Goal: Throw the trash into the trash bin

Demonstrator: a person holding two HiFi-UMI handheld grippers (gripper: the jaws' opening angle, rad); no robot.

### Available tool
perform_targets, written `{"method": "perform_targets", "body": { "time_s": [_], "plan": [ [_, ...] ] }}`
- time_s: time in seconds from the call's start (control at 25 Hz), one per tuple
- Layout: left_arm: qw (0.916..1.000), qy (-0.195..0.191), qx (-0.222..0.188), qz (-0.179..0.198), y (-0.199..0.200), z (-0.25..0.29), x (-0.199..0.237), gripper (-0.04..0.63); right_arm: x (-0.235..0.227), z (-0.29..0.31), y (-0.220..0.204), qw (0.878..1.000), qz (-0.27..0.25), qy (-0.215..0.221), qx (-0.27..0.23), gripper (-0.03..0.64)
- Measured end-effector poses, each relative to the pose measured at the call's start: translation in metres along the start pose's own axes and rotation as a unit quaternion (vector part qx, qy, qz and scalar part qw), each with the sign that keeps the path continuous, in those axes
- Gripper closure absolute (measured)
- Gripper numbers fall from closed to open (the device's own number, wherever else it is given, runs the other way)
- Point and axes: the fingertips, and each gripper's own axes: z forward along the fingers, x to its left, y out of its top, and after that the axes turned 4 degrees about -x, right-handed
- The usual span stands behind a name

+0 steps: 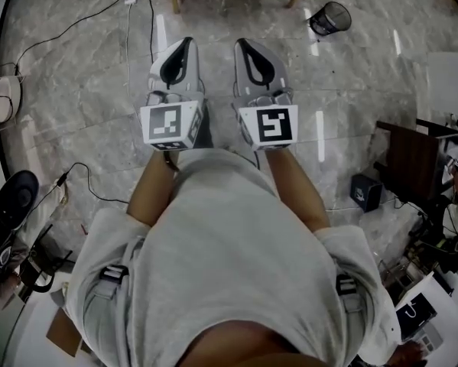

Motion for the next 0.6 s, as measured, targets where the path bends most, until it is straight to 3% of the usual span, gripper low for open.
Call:
{"method": "perform_targets", "body": {
  "time_s": [0.32,0.6],
  "plan": [
    [1.0000,-0.002,0.000,0.001,0.020,0.136,0.130,0.577,-0.031,0.177,0.010,1.000,-0.003,-0.014,0.000,0.609],
    [0.9997,-0.012,0.008,-0.020,0.031,0.219,0.196,0.577,-0.058,0.292,0.019,1.000,-0.018,-0.015,0.003,0.609]
  ]
}}
